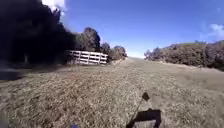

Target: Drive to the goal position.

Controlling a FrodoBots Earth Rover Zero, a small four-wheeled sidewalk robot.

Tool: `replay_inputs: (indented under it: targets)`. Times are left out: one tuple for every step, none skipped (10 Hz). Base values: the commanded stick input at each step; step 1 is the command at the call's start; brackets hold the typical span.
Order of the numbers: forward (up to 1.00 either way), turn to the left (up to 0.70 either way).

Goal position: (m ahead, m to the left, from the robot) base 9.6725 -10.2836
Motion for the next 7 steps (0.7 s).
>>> replay_inputs:
  targets:
    - [0.70, -0.17]
    - [0.70, -0.33]
    - [0.70, -0.35]
    - [0.70, -0.35]
    - [0.70, -0.35]
    - [0.70, -0.35]
    - [0.70, -0.35]
